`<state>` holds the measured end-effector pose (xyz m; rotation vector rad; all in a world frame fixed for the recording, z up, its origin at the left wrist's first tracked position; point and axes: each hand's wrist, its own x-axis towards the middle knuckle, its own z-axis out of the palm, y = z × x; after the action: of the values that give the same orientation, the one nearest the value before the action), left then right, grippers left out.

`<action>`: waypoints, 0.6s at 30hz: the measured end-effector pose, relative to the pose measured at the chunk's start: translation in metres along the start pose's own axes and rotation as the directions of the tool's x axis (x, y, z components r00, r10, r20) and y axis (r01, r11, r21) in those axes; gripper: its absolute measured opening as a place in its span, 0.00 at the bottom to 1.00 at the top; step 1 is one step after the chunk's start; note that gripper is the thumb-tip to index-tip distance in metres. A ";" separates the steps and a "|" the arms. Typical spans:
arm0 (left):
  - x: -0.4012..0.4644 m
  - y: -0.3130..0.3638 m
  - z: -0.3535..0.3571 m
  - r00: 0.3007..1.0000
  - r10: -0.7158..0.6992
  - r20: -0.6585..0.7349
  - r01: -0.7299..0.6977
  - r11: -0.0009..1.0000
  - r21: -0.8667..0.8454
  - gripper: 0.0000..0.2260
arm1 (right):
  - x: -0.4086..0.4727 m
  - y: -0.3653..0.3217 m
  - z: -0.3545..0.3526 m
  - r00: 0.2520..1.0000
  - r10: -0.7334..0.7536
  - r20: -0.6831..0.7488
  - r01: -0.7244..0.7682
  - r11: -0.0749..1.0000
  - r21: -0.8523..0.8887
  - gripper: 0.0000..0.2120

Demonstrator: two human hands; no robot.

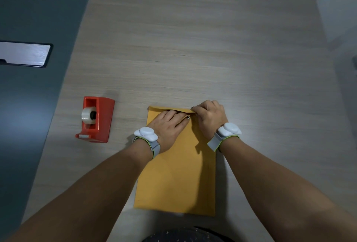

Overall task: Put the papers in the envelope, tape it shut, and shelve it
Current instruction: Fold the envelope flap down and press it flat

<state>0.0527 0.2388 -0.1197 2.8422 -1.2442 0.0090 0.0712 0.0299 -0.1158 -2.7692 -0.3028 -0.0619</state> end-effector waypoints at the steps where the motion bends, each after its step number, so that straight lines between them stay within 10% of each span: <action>1: 0.001 0.001 -0.002 1.000 -0.004 0.030 0.004 1.000 0.001 0.23 | -0.004 0.000 0.001 1.000 -0.027 -0.015 0.027 0.999 0.018 0.18; 12: -0.007 0.009 -0.003 0.980 -0.167 -0.106 0.180 0.976 0.122 0.12 | -0.033 0.003 0.012 0.971 -0.148 0.188 0.166 0.983 -0.084 0.23; 18: -0.031 0.000 -0.004 0.917 -0.260 0.302 0.277 0.961 -0.014 0.28 | -0.030 -0.003 -0.003 0.902 -0.097 0.420 0.198 0.959 -0.203 0.35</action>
<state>0.0317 0.2614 -0.1163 3.0166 -0.8556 -0.4719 0.0412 0.0260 -0.1144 -2.9763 -0.6540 0.4800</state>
